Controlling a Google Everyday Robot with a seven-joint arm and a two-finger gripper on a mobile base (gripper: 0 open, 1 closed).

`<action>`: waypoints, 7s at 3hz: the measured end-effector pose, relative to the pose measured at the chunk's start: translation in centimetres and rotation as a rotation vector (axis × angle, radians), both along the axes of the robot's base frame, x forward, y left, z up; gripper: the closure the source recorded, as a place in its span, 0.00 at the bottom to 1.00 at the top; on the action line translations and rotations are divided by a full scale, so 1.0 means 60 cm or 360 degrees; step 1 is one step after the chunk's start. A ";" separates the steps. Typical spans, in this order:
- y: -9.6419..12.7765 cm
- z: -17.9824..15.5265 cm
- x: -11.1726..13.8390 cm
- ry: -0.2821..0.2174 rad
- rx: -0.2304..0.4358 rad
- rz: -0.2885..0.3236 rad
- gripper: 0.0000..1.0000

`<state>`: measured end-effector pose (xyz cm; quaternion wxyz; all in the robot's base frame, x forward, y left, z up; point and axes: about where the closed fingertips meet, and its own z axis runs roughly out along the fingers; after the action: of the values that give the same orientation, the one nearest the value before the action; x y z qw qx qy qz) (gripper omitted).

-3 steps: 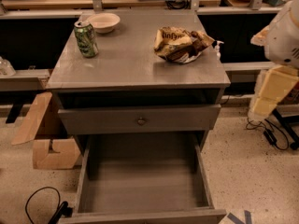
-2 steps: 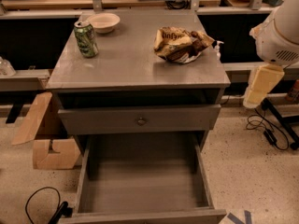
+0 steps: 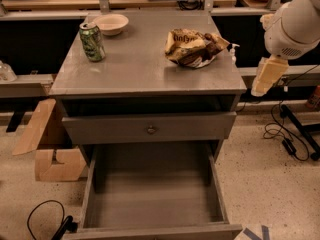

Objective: Place brown chip bag into middle drawer

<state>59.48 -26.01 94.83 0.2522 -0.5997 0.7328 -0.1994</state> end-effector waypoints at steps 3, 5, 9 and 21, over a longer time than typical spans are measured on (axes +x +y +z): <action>0.084 0.008 0.090 -0.0140 0.0110 0.0292 0.00; 0.208 0.008 0.245 -0.0275 0.0330 0.0630 0.00; 0.210 -0.111 0.315 -0.0186 0.0618 0.0504 0.25; 0.274 0.101 -0.227 -0.0347 0.0673 0.0420 1.00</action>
Offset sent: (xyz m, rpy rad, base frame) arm 0.0350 0.0371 0.0006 0.0510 -0.0749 0.1388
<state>45.87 -9.57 100.92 0.4730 -0.5990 0.6422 -0.0707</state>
